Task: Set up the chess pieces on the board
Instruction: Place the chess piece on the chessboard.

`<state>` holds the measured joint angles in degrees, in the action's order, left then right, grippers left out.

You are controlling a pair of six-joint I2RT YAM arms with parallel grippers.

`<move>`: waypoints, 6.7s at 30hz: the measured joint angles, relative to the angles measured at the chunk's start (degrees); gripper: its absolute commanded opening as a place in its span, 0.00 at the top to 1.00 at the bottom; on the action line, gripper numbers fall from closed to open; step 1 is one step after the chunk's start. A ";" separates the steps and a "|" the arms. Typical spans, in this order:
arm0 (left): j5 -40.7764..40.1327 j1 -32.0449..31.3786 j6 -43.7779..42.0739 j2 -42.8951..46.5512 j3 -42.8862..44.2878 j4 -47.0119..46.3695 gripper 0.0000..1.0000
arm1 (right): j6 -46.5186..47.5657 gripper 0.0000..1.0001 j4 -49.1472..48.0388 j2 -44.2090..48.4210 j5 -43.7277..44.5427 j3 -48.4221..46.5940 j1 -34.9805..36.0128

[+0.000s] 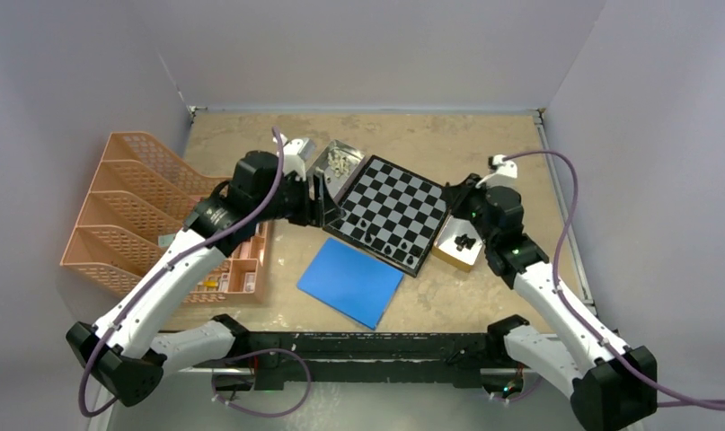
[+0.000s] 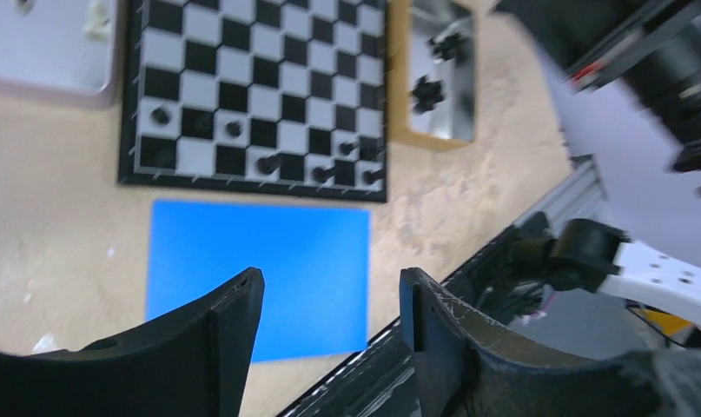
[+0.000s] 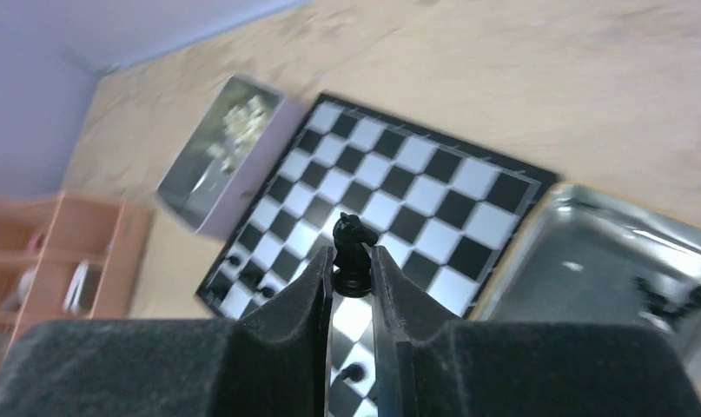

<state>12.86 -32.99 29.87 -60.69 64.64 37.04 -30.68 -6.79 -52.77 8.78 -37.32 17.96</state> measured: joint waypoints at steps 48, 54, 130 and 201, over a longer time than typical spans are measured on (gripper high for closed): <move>28.24 0.72 -1.03 -19.12 11.93 -3.48 0.84 | 16.65 0.86 -29.88 -3.98 0.68 5.29 39.04; 28.48 0.92 -1.97 -19.12 11.06 -3.45 1.00 | 16.57 0.81 -29.44 -4.22 1.60 5.29 39.06; -15.72 -5.18 -14.47 -31.63 -15.10 -40.85 1.00 | 3.63 0.01 -4.04 19.96 12.83 8.74 39.30; -20.48 -8.83 -9.64 -13.88 -5.77 -22.10 0.39 | -5.46 0.01 -1.49 9.94 20.96 8.61 39.30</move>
<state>-7.62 -41.82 20.23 -74.56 58.87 14.94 -36.14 -8.27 -42.83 29.74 -28.71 57.25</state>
